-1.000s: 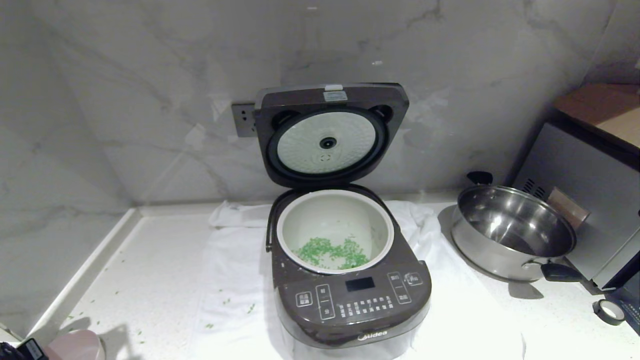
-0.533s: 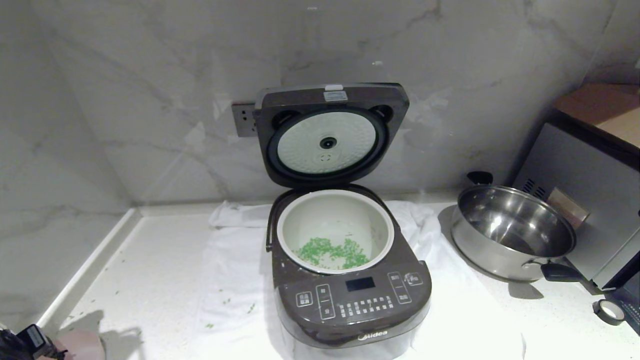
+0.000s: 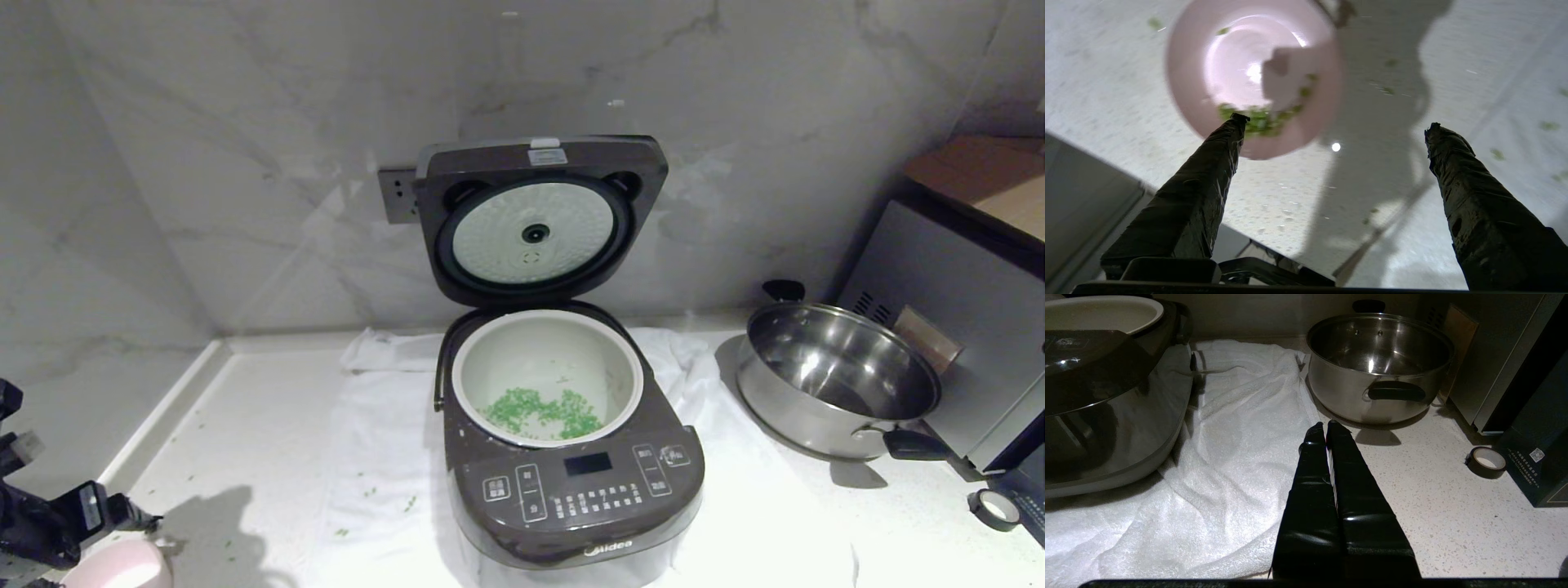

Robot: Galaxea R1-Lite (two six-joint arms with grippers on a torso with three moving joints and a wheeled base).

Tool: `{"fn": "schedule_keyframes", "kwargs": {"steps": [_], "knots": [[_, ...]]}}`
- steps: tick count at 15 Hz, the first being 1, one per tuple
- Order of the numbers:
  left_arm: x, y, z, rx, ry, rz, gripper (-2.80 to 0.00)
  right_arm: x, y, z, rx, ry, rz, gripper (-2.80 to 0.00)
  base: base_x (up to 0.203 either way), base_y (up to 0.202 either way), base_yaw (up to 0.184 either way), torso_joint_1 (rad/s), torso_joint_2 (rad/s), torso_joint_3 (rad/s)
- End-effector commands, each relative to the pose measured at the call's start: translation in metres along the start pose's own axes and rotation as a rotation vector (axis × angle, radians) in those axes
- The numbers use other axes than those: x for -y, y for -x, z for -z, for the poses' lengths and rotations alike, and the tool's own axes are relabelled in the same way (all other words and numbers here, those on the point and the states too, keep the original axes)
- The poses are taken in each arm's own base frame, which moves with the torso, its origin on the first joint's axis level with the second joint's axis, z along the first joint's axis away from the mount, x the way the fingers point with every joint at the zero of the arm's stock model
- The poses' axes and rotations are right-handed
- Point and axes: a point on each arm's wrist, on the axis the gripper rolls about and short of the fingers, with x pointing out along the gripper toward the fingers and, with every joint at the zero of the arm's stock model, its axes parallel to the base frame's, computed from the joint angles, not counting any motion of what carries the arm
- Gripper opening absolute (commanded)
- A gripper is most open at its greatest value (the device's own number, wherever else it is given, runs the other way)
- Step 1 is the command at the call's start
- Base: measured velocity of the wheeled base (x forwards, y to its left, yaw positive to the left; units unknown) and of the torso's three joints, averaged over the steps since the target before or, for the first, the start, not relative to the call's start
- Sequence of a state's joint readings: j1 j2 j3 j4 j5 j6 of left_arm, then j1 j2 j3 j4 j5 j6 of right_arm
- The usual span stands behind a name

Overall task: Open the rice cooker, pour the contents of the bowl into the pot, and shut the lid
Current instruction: Turn on the tap

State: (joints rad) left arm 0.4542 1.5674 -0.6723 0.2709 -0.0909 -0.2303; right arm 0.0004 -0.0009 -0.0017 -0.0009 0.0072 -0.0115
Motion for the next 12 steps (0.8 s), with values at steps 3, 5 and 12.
{"fn": "schedule_keyframes", "kwargs": {"steps": [3, 5, 12], "knots": [[0.034, 0.046, 0.022, 0.121, -0.189, 0.286, -2.8, 0.0, 0.0, 0.0, -0.001, 0.001, -0.001, -2.8, 0.0, 0.0, 0.0, 0.0, 0.0, 0.0], [0.036, 0.049, 0.033, 0.175, -0.306, 0.425, -2.8, 0.0, 0.0, 0.0, 0.0, 0.001, 0.0, -2.8, 0.0, 0.0, 0.0, 0.0, 0.0, 0.0], [0.021, 0.055, 0.078, 0.529, -0.649, 0.829, -2.8, 0.0, 0.0, 0.0, -0.001, 0.001, -0.001, -2.8, 0.0, 0.0, 0.0, 0.0, 0.0, 0.0]]}}
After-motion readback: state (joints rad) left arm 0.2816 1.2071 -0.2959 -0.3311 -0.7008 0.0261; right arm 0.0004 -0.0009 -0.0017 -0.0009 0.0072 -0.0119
